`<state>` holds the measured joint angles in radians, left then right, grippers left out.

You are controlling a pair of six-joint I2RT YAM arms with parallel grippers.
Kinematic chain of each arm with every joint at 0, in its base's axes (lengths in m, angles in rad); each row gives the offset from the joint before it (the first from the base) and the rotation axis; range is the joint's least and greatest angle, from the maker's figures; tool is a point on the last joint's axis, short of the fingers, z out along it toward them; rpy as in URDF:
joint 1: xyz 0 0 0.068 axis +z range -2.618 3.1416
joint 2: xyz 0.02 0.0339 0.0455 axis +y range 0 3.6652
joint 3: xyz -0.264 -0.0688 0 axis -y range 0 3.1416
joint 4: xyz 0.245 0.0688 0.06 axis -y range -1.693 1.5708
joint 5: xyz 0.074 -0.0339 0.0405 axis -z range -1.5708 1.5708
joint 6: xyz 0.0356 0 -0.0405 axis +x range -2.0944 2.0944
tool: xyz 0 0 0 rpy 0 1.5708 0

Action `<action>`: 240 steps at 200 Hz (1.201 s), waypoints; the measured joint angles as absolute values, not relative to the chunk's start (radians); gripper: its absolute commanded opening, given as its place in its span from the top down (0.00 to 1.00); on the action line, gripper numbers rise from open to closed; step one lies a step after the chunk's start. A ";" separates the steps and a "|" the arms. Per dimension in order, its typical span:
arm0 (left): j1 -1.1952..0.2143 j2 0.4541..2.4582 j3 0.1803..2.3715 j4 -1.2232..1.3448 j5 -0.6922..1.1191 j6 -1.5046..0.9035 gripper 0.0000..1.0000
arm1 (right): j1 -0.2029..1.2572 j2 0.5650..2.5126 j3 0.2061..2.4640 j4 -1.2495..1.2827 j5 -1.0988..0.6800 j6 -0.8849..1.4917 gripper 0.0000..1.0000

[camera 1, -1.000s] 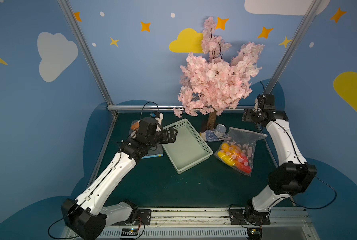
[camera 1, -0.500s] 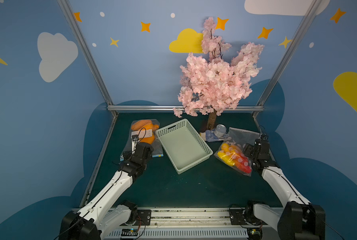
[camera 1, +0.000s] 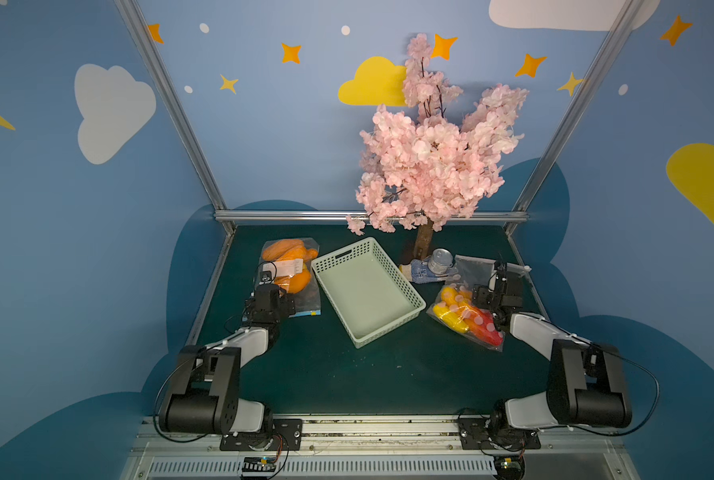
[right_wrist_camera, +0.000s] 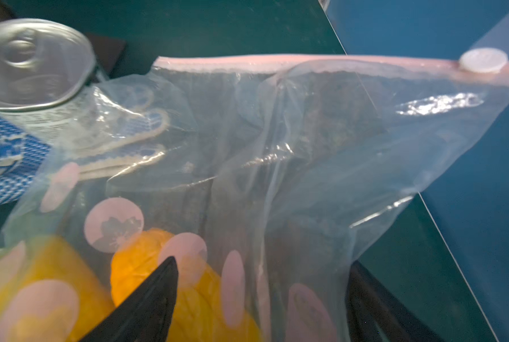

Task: Place the mango in a zip-top bag and seal the zipper
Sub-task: Reset both arms

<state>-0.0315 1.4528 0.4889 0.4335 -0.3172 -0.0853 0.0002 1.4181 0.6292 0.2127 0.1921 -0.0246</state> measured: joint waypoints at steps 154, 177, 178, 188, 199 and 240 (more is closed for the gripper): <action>-0.015 1.556 0.391 0.817 -0.146 -0.026 0.00 | 0.054 1.443 0.459 0.618 -0.021 -0.065 0.15; -0.015 1.556 0.391 0.817 -0.146 -0.026 0.00 | 0.065 1.439 0.445 0.651 -0.010 -0.067 0.15; -0.015 1.556 0.391 0.817 -0.146 -0.026 0.00 | 0.065 1.440 0.447 0.649 -0.009 -0.066 0.15; -0.015 1.556 0.391 0.817 -0.146 -0.026 0.00 | 0.062 1.448 0.463 0.633 -0.006 -0.064 0.15; -0.015 1.556 0.391 0.817 -0.145 -0.026 0.00 | 0.054 1.457 0.477 0.621 -0.007 -0.060 0.15; -0.015 1.556 0.391 0.817 -0.145 -0.026 0.00 | 0.042 1.458 0.479 0.607 -0.009 -0.056 0.15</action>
